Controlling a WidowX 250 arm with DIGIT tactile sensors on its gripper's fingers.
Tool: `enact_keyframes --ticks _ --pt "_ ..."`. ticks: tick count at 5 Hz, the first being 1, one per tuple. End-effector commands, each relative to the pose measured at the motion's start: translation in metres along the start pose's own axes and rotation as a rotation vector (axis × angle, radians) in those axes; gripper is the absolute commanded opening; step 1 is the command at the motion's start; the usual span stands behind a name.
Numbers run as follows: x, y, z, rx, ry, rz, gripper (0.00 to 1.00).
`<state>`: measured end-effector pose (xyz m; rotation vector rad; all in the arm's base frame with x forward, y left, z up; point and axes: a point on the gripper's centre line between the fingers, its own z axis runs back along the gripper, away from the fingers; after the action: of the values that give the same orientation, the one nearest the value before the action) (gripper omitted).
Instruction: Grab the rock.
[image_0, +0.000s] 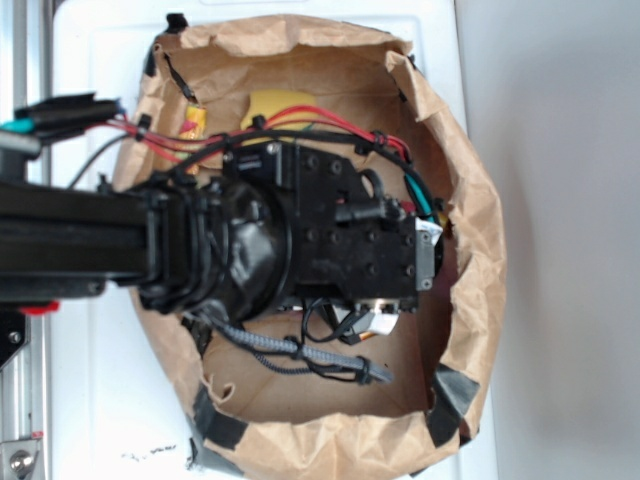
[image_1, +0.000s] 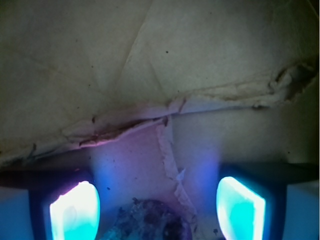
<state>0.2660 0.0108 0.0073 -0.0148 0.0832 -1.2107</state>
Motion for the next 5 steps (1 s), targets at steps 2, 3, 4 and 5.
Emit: enact_keyframes --ticks 2,3,4,5 --pt "0.002 -0.009 0.0 -0.012 0.002 -0.015 1.0" --pt "0.002 -0.009 0.0 -0.012 0.002 -0.015 1.0" --pt "-0.02 -0.014 -0.003 0.019 -0.035 0.008 1.0" --pt "-0.036 -0.025 -0.007 -0.005 -0.069 0.039 1.0"
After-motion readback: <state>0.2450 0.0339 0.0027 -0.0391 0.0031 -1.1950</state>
